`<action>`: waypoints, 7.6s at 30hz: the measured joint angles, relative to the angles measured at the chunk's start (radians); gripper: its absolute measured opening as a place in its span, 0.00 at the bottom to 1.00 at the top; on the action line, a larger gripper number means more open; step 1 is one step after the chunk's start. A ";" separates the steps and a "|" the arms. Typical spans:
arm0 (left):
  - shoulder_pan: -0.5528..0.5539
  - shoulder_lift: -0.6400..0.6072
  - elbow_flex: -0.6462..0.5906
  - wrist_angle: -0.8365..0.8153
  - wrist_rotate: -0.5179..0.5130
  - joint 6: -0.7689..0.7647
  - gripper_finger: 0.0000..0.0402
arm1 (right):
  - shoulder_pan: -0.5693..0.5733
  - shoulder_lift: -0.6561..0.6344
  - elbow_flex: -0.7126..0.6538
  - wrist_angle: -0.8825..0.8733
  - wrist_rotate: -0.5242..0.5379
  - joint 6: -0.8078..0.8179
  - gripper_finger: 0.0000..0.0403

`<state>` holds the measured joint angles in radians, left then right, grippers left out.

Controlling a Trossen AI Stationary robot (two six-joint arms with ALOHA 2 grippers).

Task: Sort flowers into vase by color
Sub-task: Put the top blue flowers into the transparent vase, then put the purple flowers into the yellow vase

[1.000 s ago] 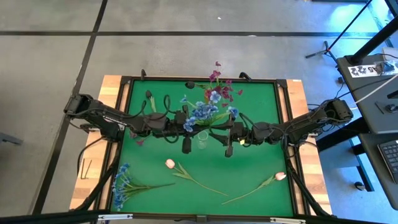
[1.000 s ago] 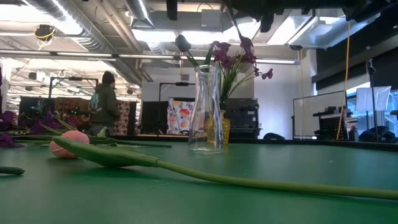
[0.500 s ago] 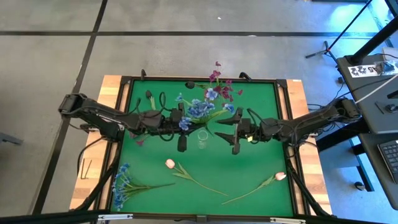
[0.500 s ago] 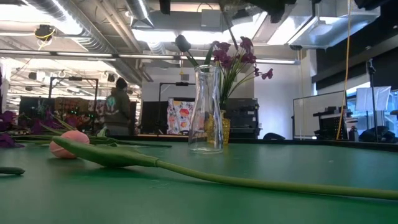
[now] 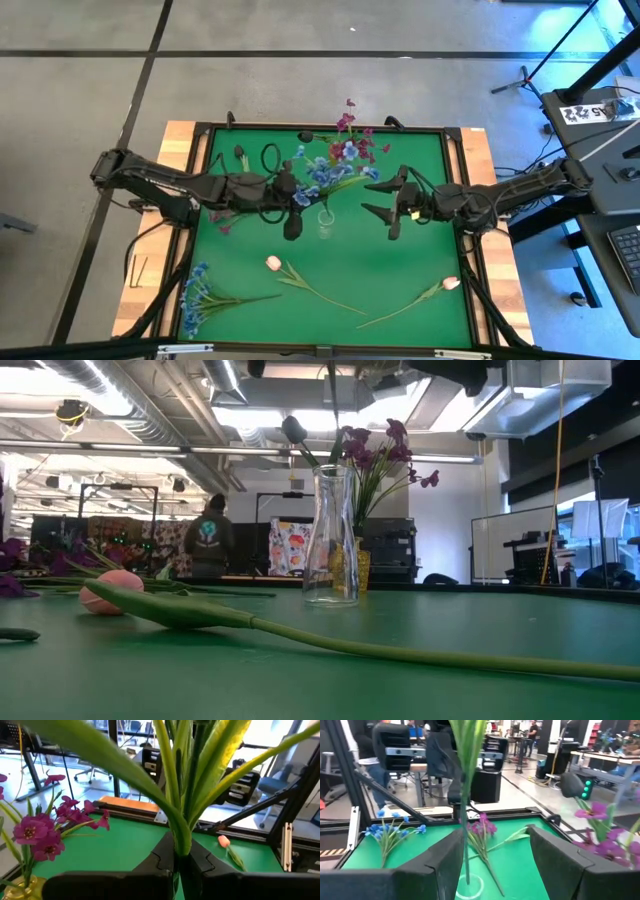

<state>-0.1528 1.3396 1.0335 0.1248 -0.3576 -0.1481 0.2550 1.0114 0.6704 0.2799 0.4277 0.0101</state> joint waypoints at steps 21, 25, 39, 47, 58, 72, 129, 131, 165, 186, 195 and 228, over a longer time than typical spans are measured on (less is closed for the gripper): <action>0.000 0.023 0.036 -0.098 -0.001 -0.026 0.01 | 0.000 -0.096 -0.001 -0.112 0.009 0.011 0.56; 0.000 0.036 0.036 -0.094 -0.001 -0.025 0.01 | 0.001 -0.149 0.000 -0.180 0.008 0.029 0.56; 0.000 0.125 0.036 -0.094 -0.001 -0.026 0.01 | 0.056 -0.179 0.000 -0.301 0.013 0.083 0.56; 0.000 0.143 0.036 -0.084 -0.001 -0.026 0.01 | 0.205 -0.225 0.000 -0.336 0.174 0.060 0.56; 0.001 0.143 -0.002 -0.037 -0.023 -0.006 0.01 | 0.262 -0.381 -0.150 -0.294 0.252 0.030 0.56; 0.005 0.142 -0.124 0.119 -0.024 -0.025 0.01 | 0.262 -0.720 -0.301 -0.283 0.216 -0.016 0.56; -0.008 0.132 -0.184 0.095 0.005 -0.086 0.41 | 0.262 -0.748 -0.357 -0.260 0.235 0.012 0.56; -0.008 0.114 -0.184 0.074 0.004 -0.086 0.41 | 0.262 -0.747 -0.357 -0.260 0.235 0.016 0.56; -0.022 -0.147 -0.183 -0.299 -0.016 -0.165 0.41 | 0.261 -0.747 -0.356 -0.282 0.235 0.045 0.56; -0.078 -0.226 -0.183 -0.479 -0.117 -0.230 0.38 | 0.261 -0.747 -0.356 -0.283 0.235 0.053 0.56; -0.078 -0.218 -0.197 -0.574 -0.145 -0.368 0.33 | 0.262 -0.747 -0.356 -0.284 0.235 0.053 0.56; -0.043 -0.217 -0.419 -0.550 -0.218 -0.691 0.31 | 0.261 -0.747 -0.356 -0.291 0.246 0.052 0.56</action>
<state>-0.1955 1.1221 0.6144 -0.4251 -0.5752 -0.8391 0.5165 0.2642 0.3145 -0.0113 0.6735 0.0620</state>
